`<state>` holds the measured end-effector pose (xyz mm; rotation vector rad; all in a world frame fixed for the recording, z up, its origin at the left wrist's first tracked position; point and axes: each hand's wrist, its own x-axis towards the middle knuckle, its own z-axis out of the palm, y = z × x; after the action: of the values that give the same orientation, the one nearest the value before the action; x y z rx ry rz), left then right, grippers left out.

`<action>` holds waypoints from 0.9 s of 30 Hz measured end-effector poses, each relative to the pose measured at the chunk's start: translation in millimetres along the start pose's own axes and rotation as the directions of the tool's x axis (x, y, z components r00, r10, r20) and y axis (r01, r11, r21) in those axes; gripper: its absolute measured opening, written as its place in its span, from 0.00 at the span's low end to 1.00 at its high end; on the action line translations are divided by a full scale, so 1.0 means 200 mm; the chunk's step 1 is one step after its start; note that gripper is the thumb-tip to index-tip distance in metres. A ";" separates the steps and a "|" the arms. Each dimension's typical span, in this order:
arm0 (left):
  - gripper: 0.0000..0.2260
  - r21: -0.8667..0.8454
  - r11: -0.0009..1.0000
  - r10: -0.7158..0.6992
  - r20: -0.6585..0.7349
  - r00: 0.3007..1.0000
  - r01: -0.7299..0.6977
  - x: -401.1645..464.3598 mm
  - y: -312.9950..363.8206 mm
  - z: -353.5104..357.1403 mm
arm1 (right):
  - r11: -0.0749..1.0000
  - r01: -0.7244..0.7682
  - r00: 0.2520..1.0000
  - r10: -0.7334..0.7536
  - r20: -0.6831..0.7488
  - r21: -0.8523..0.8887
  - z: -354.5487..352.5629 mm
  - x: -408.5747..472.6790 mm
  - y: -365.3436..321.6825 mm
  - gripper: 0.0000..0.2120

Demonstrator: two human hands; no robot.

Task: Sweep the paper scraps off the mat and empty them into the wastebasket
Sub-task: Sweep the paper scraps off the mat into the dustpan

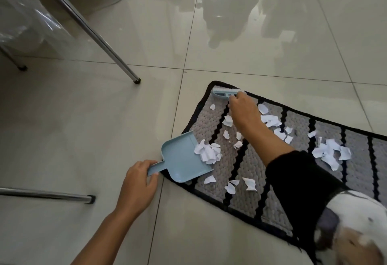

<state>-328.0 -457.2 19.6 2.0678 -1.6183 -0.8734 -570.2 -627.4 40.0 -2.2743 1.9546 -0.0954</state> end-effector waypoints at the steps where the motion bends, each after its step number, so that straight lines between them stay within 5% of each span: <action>1: 0.10 -0.003 1.000 0.008 -0.001 1.000 -0.008 -0.01 0.00 0.00 | 1.000 -0.001 1.000 0.001 0.018 0.003 0.01 -0.01 0.00 0.10; 9: 0.09 0.045 0.999 0.025 -0.037 0.999 -0.023 -0.01 0.02 0.00 | 0.991 0.131 0.989 -0.130 -0.071 0.015 -0.06 -0.19 0.00 0.06; 18: 0.10 0.066 0.997 0.047 -0.074 0.996 -0.042 -0.03 0.02 -0.01 | 0.982 0.176 0.971 -0.185 0.150 0.069 -0.10 -0.41 -0.05 0.09; 22: 0.11 0.080 0.996 0.045 -0.081 0.996 -0.039 -0.05 -0.03 -0.03 | 0.993 0.115 0.993 -0.115 -0.003 -0.020 -0.12 -0.34 -0.05 0.05; 27: 0.12 0.105 0.993 0.056 -0.095 0.994 -0.046 -0.03 -0.05 -0.03 | 1.000 0.005 0.999 -0.005 0.045 -0.006 -0.02 -0.22 -0.09 0.11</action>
<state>-318.6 -449.5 18.9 2.0928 -1.6877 -0.6736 -560.9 -582.2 49.0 -2.2651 1.9293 -0.0386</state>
